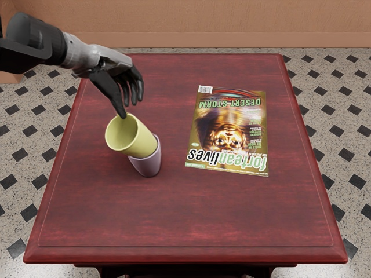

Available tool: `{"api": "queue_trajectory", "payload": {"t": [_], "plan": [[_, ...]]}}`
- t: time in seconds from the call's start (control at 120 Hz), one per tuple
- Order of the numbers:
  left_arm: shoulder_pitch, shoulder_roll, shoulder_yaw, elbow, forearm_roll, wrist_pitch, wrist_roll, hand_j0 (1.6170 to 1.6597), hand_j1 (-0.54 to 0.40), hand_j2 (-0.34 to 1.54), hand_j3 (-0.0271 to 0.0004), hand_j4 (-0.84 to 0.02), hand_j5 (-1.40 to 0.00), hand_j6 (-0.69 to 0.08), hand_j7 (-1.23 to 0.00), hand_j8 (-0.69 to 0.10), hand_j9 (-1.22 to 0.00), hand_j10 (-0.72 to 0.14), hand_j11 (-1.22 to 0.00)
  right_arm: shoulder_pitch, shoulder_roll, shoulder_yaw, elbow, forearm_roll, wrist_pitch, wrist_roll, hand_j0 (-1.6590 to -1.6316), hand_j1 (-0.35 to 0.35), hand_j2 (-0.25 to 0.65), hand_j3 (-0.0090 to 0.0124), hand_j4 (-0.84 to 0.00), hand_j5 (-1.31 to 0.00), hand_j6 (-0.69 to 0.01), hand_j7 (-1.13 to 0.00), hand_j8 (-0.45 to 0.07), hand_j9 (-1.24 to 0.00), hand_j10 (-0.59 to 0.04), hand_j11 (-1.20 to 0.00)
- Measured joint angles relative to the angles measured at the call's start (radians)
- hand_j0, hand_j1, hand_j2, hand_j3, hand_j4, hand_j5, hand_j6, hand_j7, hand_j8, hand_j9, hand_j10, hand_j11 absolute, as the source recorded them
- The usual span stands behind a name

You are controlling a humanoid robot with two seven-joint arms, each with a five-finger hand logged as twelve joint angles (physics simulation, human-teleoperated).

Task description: Pick up cup and place in cup with left hand

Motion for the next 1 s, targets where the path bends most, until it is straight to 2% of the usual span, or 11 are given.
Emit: {"api": "queue_trajectory", "payload": {"t": [0.117,0.208,0.342,0.5,0.608,0.717,1.0], "plan": [[-0.009,0.004,0.0,0.002,-0.002,0.0,0.0,1.6578,-0.499,0.35,0.0,-0.726,-0.96,-0.682,-0.96,-0.677,-0.95,-0.704,-0.96,0.001,0.0,0.0,0.0,0.0,0.0,0.0,-1.6581,-0.349,0.0,0.0,0.0,0.0,0.0,0.0,0.0,0.0,0.0,0.0],[-0.001,0.007,-0.011,0.016,-0.007,0.0,0.0,1.6579,-0.307,0.24,0.0,-0.559,-0.74,-0.531,-0.73,-0.528,-0.73,-0.545,-0.74,0.001,0.0,0.0,0.0,0.0,0.0,0.0,-1.6581,-0.349,0.0,0.0,0.0,0.0,0.0,0.0,0.0,0.0,0.0,0.0],[0.042,0.015,-0.019,0.035,-0.061,0.0,0.0,1.658,-0.034,0.13,0.0,-0.327,-0.43,-0.312,-0.43,-0.311,-0.43,-0.319,-0.43,0.001,0.0,0.0,0.0,0.0,0.0,0.0,-1.6581,-0.349,0.0,0.0,0.0,0.0,0.0,0.0,0.0,0.0,0.0,0.0],[0.095,0.045,-0.022,0.044,-0.276,0.0,0.0,1.658,0.159,0.06,0.0,-0.163,-0.21,-0.156,-0.21,-0.156,-0.21,-0.159,-0.21,0.002,0.0,0.0,0.002,0.0,0.0,0.0,-1.6581,-0.349,0.0,0.0,0.0,0.0,0.0,0.0,0.0,0.0,0.0,0.0],[0.134,0.072,-0.022,0.044,-0.429,0.0,0.0,1.658,0.227,0.04,0.0,-0.105,-0.14,-0.101,-0.14,-0.101,-0.14,-0.103,-0.14,0.003,0.0,0.0,0.004,0.0,0.0,0.0,-1.6581,-0.349,0.0,0.0,0.0,0.0,0.0,0.0,0.0,0.0,0.0,0.0],[0.163,0.148,-0.023,0.041,-0.526,0.0,0.0,1.658,0.267,0.02,0.0,-0.07,-0.09,-0.068,-0.09,-0.068,-0.09,-0.069,-0.09,0.003,0.0,0.0,0.008,0.0,0.0,0.0,-1.6581,-0.349,0.0,0.0,0.0,0.0,0.0,0.0,0.0,0.0,0.0,0.0],[0.257,0.279,-0.028,0.036,-0.665,0.0,0.0,1.6581,0.311,0.01,0.0,-0.032,-0.04,-0.032,-0.04,-0.032,-0.04,-0.032,-0.04,0.003,0.0,0.0,0.017,0.0,0.0,0.0,-1.6581,-0.349,0.0,0.0,0.0,0.0,0.0,0.0,0.0,0.0,0.0,0.0]]}}
